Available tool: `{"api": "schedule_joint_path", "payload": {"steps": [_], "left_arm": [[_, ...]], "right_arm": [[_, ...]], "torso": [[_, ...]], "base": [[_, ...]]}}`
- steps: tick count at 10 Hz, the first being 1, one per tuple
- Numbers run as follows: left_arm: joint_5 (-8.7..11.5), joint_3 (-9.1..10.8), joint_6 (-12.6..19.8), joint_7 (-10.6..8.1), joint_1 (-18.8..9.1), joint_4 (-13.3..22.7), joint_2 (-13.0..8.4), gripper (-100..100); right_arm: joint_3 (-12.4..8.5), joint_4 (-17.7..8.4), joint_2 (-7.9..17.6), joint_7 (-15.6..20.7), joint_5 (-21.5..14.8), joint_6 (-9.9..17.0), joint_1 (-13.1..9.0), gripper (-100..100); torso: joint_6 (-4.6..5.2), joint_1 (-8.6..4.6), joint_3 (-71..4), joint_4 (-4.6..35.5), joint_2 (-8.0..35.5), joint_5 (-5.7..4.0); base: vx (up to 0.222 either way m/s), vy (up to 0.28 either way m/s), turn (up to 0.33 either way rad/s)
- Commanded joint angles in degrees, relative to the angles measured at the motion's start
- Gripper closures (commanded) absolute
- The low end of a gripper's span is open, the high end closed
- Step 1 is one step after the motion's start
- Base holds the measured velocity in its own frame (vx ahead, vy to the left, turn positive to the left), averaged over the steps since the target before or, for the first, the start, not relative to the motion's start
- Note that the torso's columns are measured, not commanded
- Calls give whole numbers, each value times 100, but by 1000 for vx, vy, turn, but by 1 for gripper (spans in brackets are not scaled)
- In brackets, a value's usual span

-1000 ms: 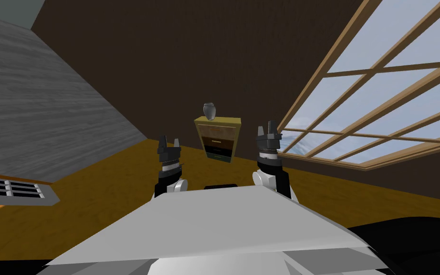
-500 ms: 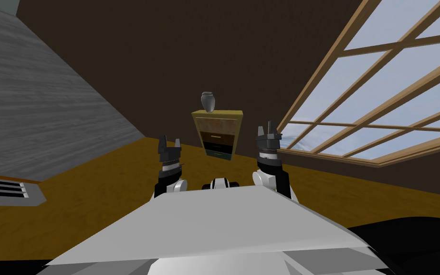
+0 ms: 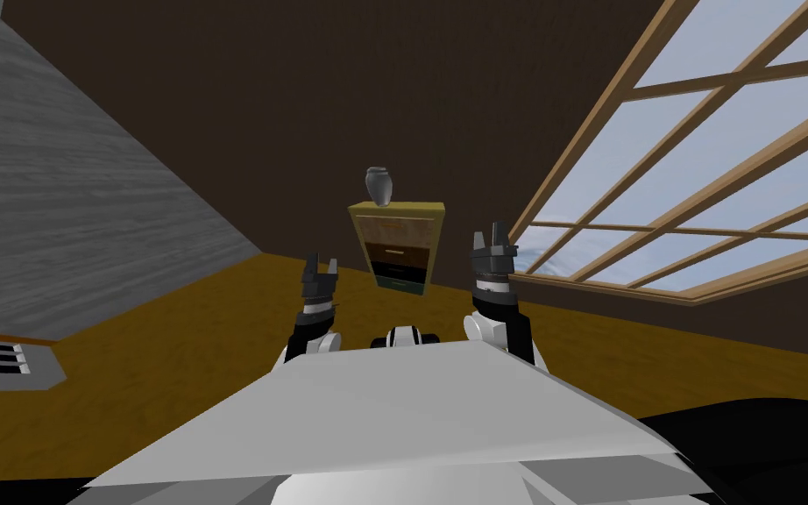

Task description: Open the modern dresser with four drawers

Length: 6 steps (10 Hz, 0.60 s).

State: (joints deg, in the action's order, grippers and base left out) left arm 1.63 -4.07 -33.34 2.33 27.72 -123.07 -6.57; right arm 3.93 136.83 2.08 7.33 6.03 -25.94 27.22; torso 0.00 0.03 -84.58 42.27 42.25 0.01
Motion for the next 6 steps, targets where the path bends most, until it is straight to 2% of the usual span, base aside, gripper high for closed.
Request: {"api": "schedule_joint_path", "payload": {"steps": [1, 5, 6], "left_arm": [[8, -39, 4, 23, -146, 333, -150, -100], [37, -97, -39, 41, -381, 945, -247, -100], [37, -97, -39, 41, -381, 991, -247, -100]], "right_arm": [[0, 0, 0, 0, 0, 0, 0, 0], [0, 0, 0, 0, 0, 0, 0, 0], [0, 0, 0, 0, 0, 0, 0, 0]], "torso": [[0, -6, -2, 0, -2, -2], [0, -6, 2, 1, 3, -2], [0, -2, 2, 1, 4, -1]], "base": [[80, -22, -41], [90, -28, -49], [68, -12, -18]]}}
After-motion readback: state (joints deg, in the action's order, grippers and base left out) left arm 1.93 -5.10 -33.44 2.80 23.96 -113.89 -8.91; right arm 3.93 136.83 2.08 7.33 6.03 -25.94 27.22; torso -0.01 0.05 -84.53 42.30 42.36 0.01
